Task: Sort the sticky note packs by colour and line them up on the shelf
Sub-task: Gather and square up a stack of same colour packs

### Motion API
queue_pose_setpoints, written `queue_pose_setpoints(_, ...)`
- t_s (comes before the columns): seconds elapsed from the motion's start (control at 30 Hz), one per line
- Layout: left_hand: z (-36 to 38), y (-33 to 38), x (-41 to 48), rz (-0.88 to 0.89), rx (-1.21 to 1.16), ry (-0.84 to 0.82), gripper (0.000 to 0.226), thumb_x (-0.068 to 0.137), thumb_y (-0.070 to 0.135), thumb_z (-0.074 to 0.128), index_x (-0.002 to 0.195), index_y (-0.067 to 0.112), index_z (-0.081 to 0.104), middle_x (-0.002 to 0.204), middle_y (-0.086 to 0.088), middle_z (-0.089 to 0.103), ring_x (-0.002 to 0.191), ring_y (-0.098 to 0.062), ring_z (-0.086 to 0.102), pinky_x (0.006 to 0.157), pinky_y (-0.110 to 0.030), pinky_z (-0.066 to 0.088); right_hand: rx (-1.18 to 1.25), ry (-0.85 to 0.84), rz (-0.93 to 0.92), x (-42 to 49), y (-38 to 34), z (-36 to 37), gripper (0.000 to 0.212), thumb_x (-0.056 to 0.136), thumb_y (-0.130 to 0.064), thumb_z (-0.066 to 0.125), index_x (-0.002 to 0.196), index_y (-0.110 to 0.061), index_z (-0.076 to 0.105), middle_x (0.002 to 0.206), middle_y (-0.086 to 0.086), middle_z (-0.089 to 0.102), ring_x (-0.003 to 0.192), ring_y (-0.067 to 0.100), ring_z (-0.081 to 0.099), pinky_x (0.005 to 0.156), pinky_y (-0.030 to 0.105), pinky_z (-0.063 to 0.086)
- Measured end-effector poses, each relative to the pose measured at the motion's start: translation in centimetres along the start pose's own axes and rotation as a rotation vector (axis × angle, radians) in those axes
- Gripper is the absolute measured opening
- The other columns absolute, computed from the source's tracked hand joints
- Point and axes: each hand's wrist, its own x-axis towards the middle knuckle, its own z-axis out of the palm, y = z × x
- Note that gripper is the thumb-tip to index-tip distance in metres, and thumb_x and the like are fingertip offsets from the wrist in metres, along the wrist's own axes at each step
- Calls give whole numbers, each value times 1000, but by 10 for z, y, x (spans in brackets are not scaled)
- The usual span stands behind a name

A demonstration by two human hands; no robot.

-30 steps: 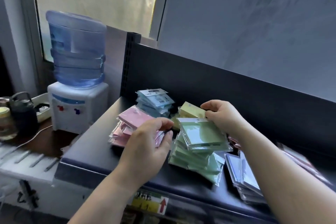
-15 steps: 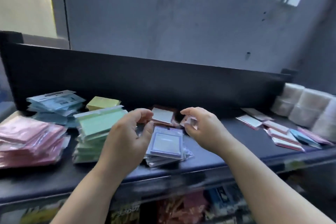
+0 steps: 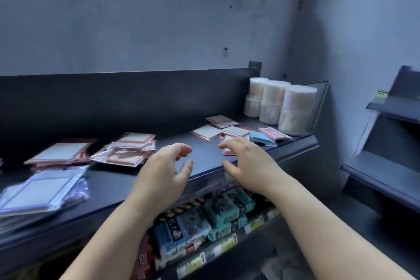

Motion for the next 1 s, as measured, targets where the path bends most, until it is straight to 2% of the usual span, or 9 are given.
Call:
queue_pose_setpoints(0.1, 25, 20, 15, -6, 28, -52, 24, 91, 30, 57, 115, 28, 59, 108, 15, 61, 100, -3, 53, 82, -20, 38, 0, 13, 25, -7, 30, -10, 37, 92, -27, 52, 129, -25, 51, 130, -7, 50, 118, 13, 48, 97, 31, 42)
queue_pose_setpoints(0.37, 71, 42, 81, -17, 128, -249, 29, 93, 34, 53, 120, 27, 57, 114, 11, 60, 105, -9, 55, 89, -26, 44, 21, 18, 131, 4, 91, -16, 39, 93, -30, 51, 132, -27, 49, 135, -9, 49, 122, 12, 46, 102, 32, 41)
queue_pose_setpoints(0.53, 100, 29, 137, -32, 249, -412, 33, 93, 39, 52, 122, 24, 56, 121, 2, 59, 106, -19, 56, 89, -29, 45, 2, -7, 214, 30, 123, -9, 42, 92, -28, 51, 134, -25, 47, 138, -6, 48, 126, 14, 44, 104, 32, 39)
queue_pose_setpoints(0.7, 130, 7, 193, -71, 362, -540, 47, 92, 47, 50, 130, 20, 50, 131, -4, 55, 115, -24, 54, 91, -31, 43, -61, -15, 292, 70, 159, -5, 45, 90, -29, 51, 135, -26, 47, 143, -7, 44, 132, 13, 38, 109, 32, 34)
queue_pose_setpoints(0.83, 152, -1, 222, -68, 404, -590, 46, 91, 54, 46, 116, 15, 52, 111, -8, 65, 92, -29, 65, 81, -32, 51, -117, -40, 396, 97, 181, -1, 44, 90, -34, 50, 134, -27, 45, 135, -1, 47, 122, 21, 45, 101, 38, 40)
queue_pose_setpoints(0.87, 158, -1, 227, -70, 411, -594, 49, 91, 55, 45, 115, 14, 52, 109, -9, 66, 92, -30, 66, 81, -33, 51, -132, -42, 419, 101, 186, 1, 45, 91, -35, 50, 135, -26, 45, 135, 1, 47, 122, 22, 45, 100, 38, 40)
queue_pose_setpoints(1.0, 174, 2, 235, -107, 436, -626, 61, 89, 62, 43, 123, 12, 52, 122, -8, 61, 107, -27, 57, 87, -33, 47, -157, -80, 490, 112, 203, 6, 49, 91, -40, 47, 138, -24, 41, 136, 4, 46, 122, 27, 44, 99, 38, 41)
